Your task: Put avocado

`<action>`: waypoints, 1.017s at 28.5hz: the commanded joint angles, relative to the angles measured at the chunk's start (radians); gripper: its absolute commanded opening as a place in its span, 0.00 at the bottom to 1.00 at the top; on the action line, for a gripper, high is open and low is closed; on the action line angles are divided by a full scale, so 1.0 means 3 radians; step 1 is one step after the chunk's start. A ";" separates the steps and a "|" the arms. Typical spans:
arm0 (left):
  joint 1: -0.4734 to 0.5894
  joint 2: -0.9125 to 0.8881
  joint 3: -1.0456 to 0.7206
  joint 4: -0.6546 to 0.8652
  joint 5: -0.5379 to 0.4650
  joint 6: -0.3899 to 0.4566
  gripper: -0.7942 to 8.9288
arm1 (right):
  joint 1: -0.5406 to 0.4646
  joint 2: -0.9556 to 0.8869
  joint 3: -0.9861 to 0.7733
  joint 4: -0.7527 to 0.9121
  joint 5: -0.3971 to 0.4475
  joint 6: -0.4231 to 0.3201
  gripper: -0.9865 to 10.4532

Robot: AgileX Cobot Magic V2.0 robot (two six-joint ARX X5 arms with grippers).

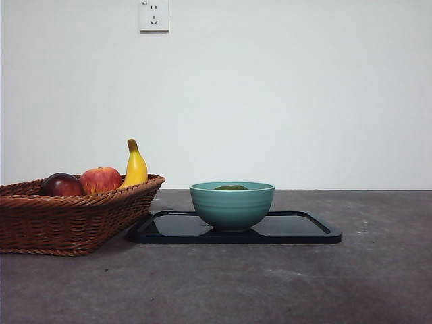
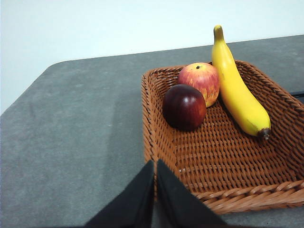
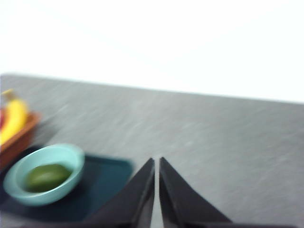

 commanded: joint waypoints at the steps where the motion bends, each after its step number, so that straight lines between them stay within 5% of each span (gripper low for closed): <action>1: 0.0006 -0.0006 -0.0069 -0.0028 -0.0004 -0.0017 0.09 | -0.0107 -0.0320 -0.0454 0.0412 0.0003 -0.0046 0.09; 13: 0.0006 -0.0006 -0.0069 -0.0028 -0.0004 -0.0017 0.09 | -0.0132 -0.1034 -0.1544 0.0952 0.0290 0.0009 0.09; 29: 0.0006 -0.0006 -0.0069 -0.0028 -0.0004 -0.0017 0.09 | -0.0130 -0.1116 -0.1773 0.0704 0.0359 0.0017 0.09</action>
